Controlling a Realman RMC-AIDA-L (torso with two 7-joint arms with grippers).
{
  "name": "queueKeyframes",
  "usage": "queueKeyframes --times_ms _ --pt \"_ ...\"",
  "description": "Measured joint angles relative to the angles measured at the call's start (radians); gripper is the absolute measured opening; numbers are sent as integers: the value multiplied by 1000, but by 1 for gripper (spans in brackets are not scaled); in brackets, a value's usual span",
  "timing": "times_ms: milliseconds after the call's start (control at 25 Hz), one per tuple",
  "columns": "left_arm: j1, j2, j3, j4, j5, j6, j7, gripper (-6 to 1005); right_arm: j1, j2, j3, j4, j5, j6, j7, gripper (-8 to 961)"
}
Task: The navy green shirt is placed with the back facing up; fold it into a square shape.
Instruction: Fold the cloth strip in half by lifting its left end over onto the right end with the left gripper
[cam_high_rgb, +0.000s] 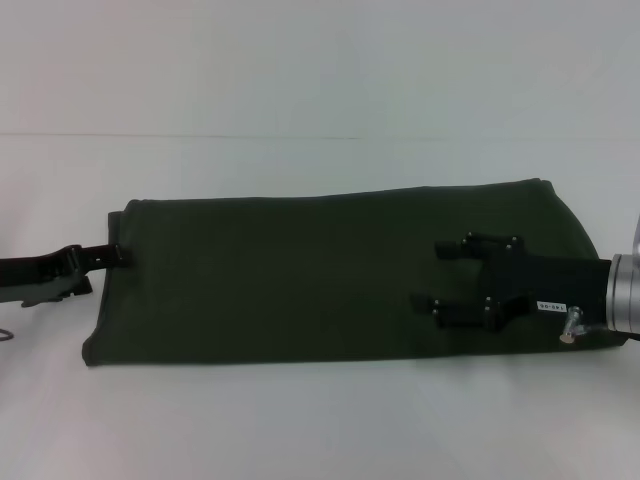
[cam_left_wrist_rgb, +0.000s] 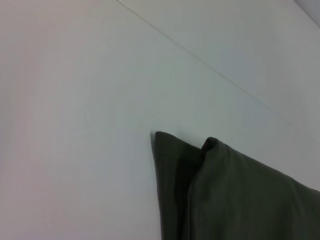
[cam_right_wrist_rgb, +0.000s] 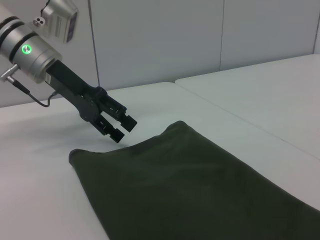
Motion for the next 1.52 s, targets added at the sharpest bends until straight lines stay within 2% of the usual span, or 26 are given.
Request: queueKeyframes --times_ms 1520 --pt "2 -14 27 -31 -5 -68 9 893 0 0 0 8 0 0 0 860"
